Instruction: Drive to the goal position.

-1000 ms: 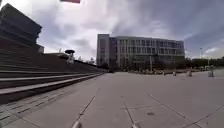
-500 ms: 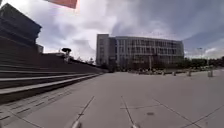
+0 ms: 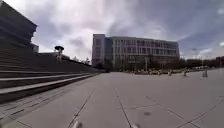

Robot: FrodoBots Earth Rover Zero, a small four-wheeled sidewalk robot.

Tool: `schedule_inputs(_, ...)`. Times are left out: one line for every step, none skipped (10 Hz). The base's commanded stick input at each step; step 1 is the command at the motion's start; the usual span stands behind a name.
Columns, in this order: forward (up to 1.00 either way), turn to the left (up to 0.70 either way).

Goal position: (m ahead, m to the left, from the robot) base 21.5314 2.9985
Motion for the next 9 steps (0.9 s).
schedule_inputs(0.00, -0.70)
schedule_inputs(0.00, -0.70)
schedule_inputs(0.00, -0.70)
schedule_inputs(0.00, -0.70)
schedule_inputs(0.00, -0.46)
schedule_inputs(0.00, 0.00)
schedule_inputs(0.00, 0.00)
schedule_inputs(0.38, 0.00)
schedule_inputs(0.70, 0.00)
